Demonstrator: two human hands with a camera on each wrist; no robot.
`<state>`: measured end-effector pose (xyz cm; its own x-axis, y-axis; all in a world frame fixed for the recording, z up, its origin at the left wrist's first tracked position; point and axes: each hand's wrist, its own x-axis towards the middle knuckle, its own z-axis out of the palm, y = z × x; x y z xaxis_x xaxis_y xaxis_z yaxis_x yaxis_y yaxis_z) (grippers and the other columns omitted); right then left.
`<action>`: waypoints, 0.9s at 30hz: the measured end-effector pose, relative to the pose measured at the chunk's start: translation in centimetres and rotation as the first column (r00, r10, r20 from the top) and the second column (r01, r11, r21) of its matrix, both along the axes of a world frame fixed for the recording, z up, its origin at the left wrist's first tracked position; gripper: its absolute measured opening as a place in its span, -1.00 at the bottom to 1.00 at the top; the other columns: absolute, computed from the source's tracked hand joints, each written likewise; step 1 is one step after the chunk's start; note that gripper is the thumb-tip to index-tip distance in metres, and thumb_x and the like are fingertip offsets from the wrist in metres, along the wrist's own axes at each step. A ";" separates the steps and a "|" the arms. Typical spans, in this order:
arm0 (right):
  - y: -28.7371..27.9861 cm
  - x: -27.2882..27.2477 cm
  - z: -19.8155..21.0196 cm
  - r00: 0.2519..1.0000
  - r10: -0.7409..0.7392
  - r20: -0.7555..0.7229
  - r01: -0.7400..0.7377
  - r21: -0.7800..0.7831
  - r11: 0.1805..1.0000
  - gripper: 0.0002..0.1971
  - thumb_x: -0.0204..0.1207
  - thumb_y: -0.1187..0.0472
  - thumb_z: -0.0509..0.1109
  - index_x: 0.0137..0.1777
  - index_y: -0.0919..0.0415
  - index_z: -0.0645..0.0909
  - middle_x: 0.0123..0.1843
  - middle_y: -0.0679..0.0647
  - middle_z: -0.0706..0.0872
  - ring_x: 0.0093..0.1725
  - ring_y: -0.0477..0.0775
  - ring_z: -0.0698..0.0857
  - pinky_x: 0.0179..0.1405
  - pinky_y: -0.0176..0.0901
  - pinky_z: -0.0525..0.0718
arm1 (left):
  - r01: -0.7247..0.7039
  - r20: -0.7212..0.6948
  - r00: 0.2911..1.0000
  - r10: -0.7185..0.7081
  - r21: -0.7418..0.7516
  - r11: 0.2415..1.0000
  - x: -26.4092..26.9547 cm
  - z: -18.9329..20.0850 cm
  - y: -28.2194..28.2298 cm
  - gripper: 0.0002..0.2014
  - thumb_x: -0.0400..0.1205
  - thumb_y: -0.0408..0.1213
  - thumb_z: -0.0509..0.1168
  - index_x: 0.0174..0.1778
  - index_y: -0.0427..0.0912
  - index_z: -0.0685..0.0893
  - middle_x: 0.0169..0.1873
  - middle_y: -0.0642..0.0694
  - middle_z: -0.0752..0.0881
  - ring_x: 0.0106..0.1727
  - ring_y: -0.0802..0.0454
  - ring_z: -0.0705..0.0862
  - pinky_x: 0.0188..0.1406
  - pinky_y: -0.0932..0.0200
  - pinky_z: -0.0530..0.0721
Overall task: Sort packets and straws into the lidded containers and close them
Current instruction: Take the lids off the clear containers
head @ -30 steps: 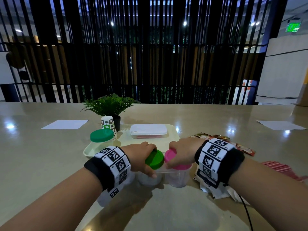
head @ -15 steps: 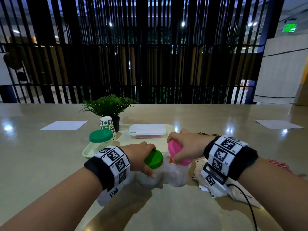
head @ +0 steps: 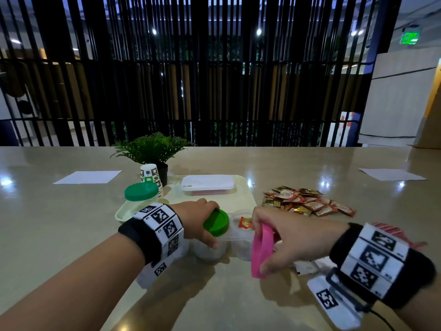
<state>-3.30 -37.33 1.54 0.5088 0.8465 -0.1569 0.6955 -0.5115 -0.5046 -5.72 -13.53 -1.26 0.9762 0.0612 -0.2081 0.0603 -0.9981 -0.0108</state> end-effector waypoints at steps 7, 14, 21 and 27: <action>0.9 -0.3 -3.4 0.989 0.111 0.101 -0.097 -0.135 0.986 -0.48 0.21 -0.07 0.67 -0.05 -0.02 0.39 0.12 -0.03 0.49 0.11 0.07 0.54 -0.10 -0.07 0.63 | -0.007 -0.014 1.000 0.007 -0.008 1.000 0.1 0.0 0.1 -0.05 0.43 0.25 0.46 0.63 0.01 0.14 0.51 -0.06 0.40 0.44 -0.10 0.47 0.40 -0.07 0.51; 0.1 0.7 -4.0 0.985 0.154 0.079 -0.146 -0.097 0.985 -0.66 0.32 -0.01 0.62 0.06 0.03 0.72 0.33 -0.17 0.44 0.26 -0.17 0.43 0.03 -0.53 0.46 | -0.011 -0.016 1.000 0.011 -0.007 1.000 0.0 0.0 0.3 -0.04 0.42 0.26 0.46 0.63 0.00 0.15 0.50 -0.06 0.40 0.43 -0.10 0.48 0.40 -0.06 0.51; -0.7 1.0 -5.4 0.967 0.212 0.139 -0.176 -0.232 0.957 -0.46 0.27 -0.16 0.60 0.27 -0.16 0.60 0.35 -0.21 0.36 0.31 -0.09 0.41 0.28 -0.19 0.50 | -0.022 -0.011 1.000 0.022 -0.014 1.000 -0.4 -0.1 0.6 -0.04 0.40 0.25 0.48 0.62 0.02 0.16 0.49 -0.05 0.41 0.43 -0.09 0.47 0.42 -0.07 0.50; -0.5 0.8 -5.7 0.942 0.270 0.201 -0.198 -0.317 0.928 -0.33 0.28 -0.18 0.59 0.39 -0.23 0.43 0.43 -0.17 0.27 0.33 -0.04 0.36 0.22 -0.20 0.52 | -0.026 -0.013 1.000 0.026 -0.018 0.999 -0.5 0.0 0.5 -0.05 0.42 0.25 0.47 0.62 0.04 0.15 0.50 -0.03 0.40 0.43 -0.08 0.47 0.41 -0.07 0.50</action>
